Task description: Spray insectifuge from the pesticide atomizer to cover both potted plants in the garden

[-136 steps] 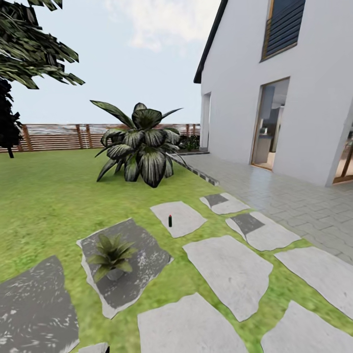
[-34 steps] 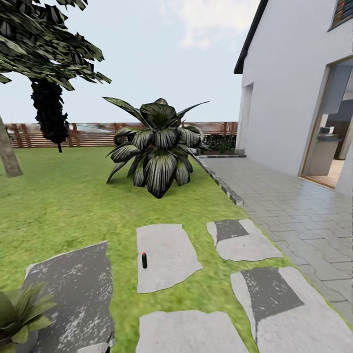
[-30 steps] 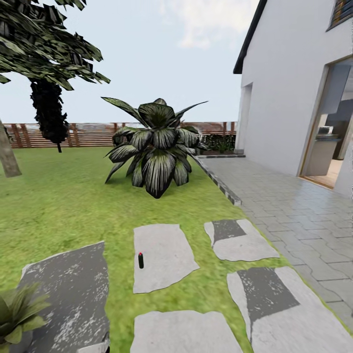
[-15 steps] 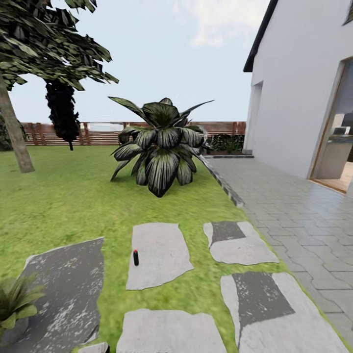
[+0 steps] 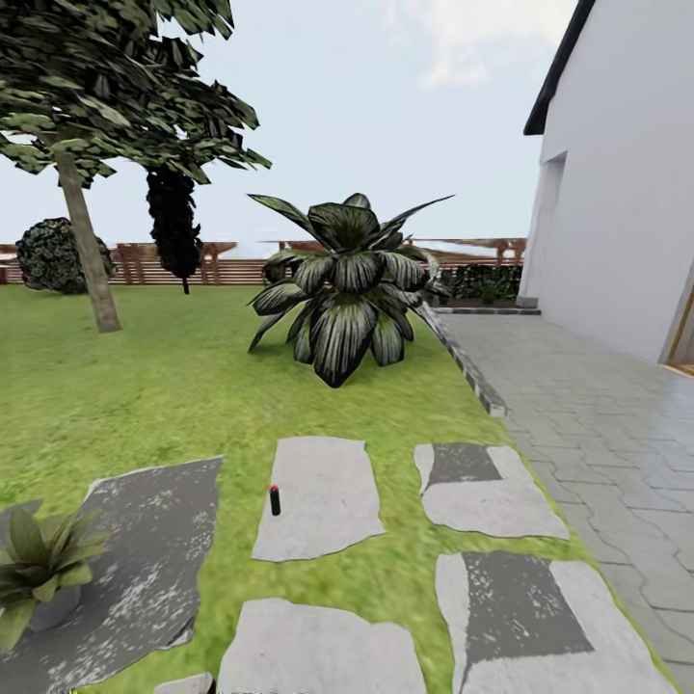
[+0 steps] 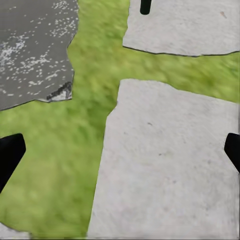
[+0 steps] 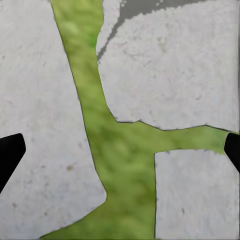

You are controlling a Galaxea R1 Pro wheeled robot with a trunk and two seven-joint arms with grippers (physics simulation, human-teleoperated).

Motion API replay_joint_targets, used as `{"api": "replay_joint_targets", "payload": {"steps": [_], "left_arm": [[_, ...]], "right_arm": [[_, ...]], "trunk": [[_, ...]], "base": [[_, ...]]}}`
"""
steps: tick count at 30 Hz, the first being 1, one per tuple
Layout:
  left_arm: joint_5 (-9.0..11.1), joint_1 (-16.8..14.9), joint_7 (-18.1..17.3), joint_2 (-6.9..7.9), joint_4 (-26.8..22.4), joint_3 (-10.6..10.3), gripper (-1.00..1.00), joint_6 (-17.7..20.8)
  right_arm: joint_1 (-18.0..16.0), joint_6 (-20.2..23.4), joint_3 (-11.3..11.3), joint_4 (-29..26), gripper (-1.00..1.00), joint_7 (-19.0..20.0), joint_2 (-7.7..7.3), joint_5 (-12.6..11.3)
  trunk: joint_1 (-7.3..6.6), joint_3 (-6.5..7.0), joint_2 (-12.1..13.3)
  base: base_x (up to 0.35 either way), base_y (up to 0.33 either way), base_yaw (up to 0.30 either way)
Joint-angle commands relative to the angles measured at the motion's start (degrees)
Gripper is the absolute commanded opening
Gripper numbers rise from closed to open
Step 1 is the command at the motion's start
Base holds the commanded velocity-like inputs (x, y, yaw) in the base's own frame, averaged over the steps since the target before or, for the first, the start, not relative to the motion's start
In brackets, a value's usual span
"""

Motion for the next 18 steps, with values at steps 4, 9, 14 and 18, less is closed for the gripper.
{"api": "replay_joint_targets", "payload": {"steps": [4, 9, 14, 18], "left_arm": [[0.2, 0.0, 0.0, 0.00, 0.0, 0.0, 1.00, -0.2], [0.2, 0.0, 0.0, 0.00, 0.0, 0.0, 1.00, -0.2], [0.2, 0.0, 0.0, 0.00, 0.1, 0.0, 1.00, -0.2], [0.2, 0.0, 0.0, 0.00, 0.0, 0.0, 1.00, -0.2]], "right_arm": [[0.0, 0.3, 0.0, -0.1, 1.00, 0.0, 0.00, 0.0], [0.0, 0.3, 0.0, -0.1, 1.00, 0.0, 0.00, 0.0], [0.0, 0.3, 0.0, -0.2, 1.00, 0.0, -0.01, 0.0], [0.0, 0.3, 0.0, -0.1, 1.00, 0.0, 0.00, 0.0]], "trunk": [[-0.01, -0.06, 0.0], [-0.01, -0.06, 0.0], [-0.01, -0.06, 0.0], [-0.01, -0.06, 0.0]], "base": [[0.000, -0.342, 0.246], [0.000, -0.342, 0.246], [0.000, -0.342, 0.245], [0.001, -0.342, 0.224]]}}
